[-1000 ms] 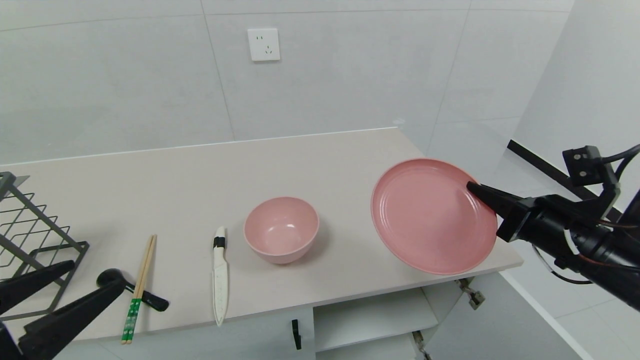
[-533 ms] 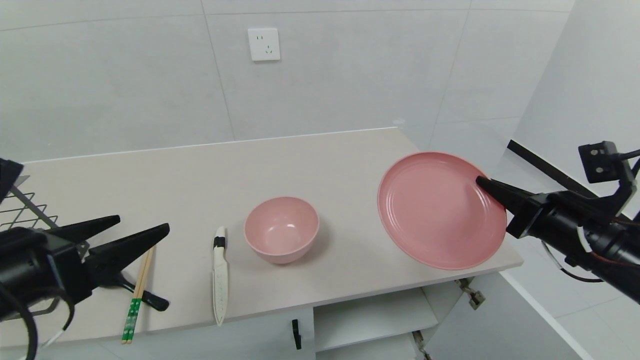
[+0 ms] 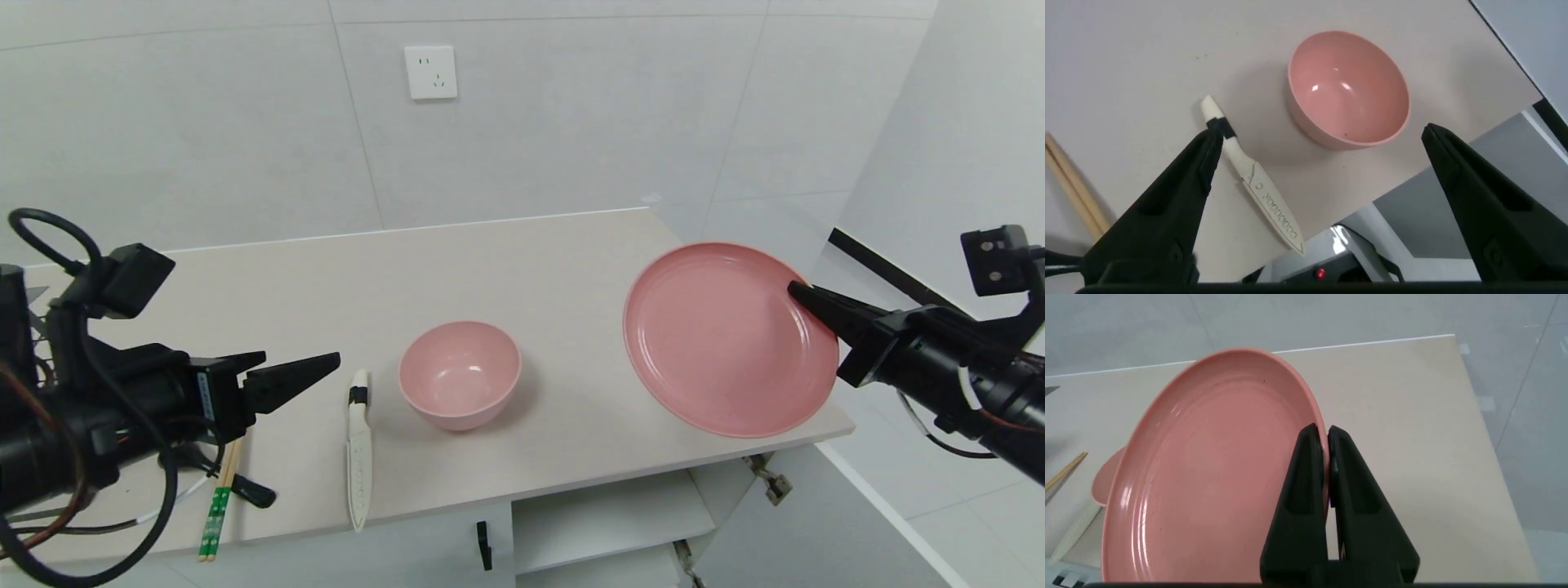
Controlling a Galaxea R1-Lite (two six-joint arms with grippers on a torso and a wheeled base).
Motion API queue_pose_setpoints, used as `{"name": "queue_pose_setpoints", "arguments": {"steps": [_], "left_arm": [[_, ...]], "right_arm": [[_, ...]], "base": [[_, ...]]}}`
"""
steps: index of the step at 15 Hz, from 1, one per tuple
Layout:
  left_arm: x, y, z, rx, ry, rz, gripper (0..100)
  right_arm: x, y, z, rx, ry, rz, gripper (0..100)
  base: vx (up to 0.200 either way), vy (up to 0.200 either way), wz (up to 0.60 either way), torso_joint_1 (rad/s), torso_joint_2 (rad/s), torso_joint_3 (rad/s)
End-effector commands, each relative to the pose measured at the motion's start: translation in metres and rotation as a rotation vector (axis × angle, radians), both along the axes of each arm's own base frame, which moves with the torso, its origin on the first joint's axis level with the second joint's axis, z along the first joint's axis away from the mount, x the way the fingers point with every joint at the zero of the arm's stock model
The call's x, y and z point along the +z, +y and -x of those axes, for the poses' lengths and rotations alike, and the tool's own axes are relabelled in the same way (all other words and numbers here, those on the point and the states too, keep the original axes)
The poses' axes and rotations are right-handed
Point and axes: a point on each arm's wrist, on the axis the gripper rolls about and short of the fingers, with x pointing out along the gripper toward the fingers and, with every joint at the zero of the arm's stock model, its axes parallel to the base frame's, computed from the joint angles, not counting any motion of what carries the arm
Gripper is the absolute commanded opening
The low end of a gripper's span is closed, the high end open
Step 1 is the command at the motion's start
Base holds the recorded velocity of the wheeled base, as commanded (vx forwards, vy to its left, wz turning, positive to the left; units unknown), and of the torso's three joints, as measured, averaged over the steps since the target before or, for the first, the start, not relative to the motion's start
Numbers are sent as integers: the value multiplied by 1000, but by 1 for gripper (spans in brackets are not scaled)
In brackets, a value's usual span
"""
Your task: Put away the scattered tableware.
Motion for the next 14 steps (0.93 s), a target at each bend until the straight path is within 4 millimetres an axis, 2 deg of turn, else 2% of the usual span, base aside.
{"name": "queue_pose_setpoints", "arguments": {"steps": [1,7,14], "left_arm": [[-12,-6,-16,-10,67,-19,100],[-41,-26,-51,-46,120,-27,100],[-64,-36,-81,-43,133,-26,100]], "right_arm": [[0,-1,3,-1,-1,0,0],[-2,-6,8,-14,8,1,0],[-3,-6,8,-14,11,2,0]], "base": [[0,0,0,0,0,0],[0,0,0,0,0,0],[0,0,0,0,0,0]]}}
